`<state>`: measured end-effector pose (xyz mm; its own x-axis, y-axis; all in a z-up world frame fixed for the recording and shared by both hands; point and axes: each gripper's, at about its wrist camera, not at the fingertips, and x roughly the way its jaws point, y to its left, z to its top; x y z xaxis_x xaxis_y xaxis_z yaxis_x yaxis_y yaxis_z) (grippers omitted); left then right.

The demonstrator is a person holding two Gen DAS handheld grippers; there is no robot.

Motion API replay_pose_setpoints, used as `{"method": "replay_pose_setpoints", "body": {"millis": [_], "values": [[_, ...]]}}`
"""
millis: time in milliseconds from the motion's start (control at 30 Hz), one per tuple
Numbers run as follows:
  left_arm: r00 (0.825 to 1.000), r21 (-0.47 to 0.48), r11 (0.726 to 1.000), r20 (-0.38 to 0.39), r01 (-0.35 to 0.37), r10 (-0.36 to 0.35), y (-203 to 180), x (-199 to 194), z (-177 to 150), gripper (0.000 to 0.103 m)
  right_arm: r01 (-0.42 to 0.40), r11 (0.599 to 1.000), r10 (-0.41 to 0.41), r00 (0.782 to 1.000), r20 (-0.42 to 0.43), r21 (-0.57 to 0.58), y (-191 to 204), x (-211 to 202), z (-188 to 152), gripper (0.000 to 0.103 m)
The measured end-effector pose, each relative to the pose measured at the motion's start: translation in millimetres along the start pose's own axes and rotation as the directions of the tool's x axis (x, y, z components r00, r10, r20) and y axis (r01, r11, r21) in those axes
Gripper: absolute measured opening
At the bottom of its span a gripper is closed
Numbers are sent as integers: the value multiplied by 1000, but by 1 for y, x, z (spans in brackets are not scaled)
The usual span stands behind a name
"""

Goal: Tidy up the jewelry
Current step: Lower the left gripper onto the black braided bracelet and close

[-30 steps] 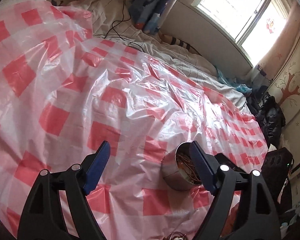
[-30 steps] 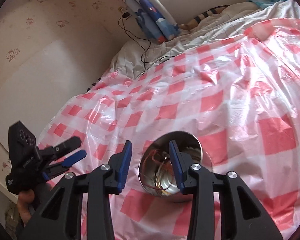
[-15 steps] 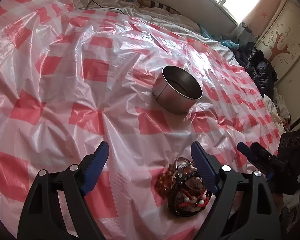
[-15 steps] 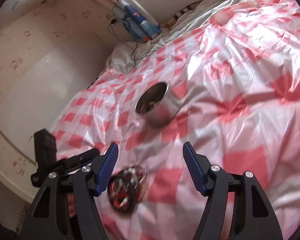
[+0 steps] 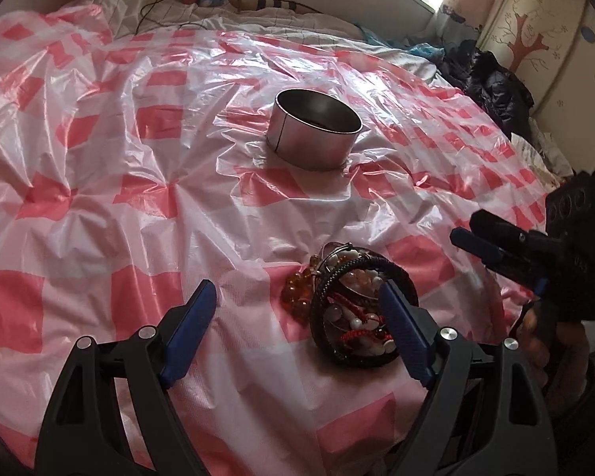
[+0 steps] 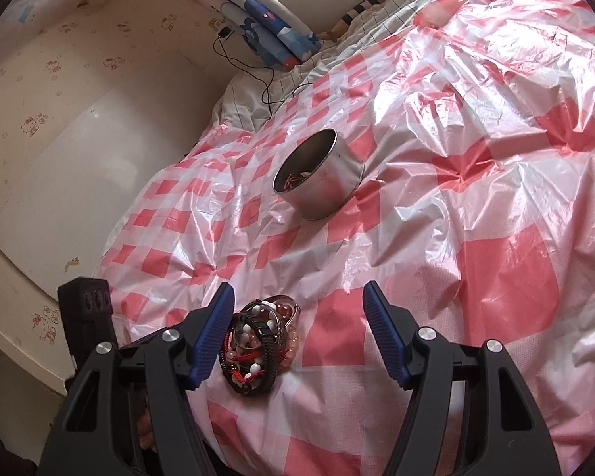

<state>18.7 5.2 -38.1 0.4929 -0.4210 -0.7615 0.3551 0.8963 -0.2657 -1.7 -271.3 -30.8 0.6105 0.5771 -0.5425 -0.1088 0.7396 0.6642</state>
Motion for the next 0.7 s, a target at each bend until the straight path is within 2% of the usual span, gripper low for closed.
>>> {"method": "replay_pose_setpoints", "body": {"millis": [33, 133, 200, 467, 600, 700], "values": [[1000, 21, 1000, 6, -7, 7, -2, -1, -1, 79, -1, 1000, 1, 1000, -1, -3, 1, 1, 0, 65], [1000, 48, 999, 7, 16, -16, -5, -3, -1, 63, -4, 1000, 4, 1000, -4, -8, 3, 2, 0, 65], [999, 46, 998, -6, 50, -50, -4, -2, -1, 47, -4, 1000, 4, 1000, -7, -6, 3, 3, -1, 65], [994, 38, 994, -35, 106, -105, -3, 2, -8, 46, -11, 1000, 11, 1000, -18, -2, 3, 7, -2, 65], [986, -45, 985, -14, 166, -167, 12, -3, -8, 46, -14, 1000, 14, 1000, -23, -2, 2, 9, -2, 65], [989, -72, 987, -1, 146, -147, 21, -5, -8, 44, -16, 1000, 16, 1000, -26, -1, 2, 10, -3, 65]]}}
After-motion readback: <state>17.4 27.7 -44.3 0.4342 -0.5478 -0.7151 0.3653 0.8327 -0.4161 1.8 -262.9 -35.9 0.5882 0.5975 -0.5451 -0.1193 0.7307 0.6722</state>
